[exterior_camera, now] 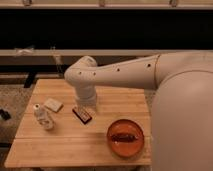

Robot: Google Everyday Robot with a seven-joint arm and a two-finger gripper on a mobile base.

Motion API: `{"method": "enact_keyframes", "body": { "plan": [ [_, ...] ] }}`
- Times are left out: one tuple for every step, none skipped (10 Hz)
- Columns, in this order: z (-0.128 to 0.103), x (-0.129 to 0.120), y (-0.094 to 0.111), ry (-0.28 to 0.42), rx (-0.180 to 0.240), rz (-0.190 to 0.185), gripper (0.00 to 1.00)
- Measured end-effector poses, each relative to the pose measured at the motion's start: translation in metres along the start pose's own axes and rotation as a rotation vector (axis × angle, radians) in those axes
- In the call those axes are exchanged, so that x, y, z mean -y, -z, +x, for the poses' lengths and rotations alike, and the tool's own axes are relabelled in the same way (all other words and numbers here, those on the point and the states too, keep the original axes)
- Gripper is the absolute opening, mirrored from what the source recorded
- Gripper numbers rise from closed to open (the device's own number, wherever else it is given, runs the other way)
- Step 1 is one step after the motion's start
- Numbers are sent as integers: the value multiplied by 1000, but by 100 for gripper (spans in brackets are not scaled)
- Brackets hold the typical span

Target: Push the ceramic bowl across the table

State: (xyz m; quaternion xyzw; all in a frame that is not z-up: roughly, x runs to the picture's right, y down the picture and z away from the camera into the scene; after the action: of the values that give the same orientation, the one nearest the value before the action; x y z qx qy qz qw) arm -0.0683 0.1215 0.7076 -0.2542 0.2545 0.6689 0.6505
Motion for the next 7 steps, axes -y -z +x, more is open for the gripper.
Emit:
{"method": "enact_keyframes", "body": {
  "plan": [
    [8,22,-7,-35,-9,5,65],
    [17,44,-16,-70,-19,8,65],
    [23,62,-24,-101,-29,9,65],
    [32,87,-39,-152,-45,10,65],
    [36,105,-56,-201,-59,4,65],
    [38,114,-70,-231,-71,-3,65],
    [37,123,-86,-261,-83,-13,65]
  ]
}}
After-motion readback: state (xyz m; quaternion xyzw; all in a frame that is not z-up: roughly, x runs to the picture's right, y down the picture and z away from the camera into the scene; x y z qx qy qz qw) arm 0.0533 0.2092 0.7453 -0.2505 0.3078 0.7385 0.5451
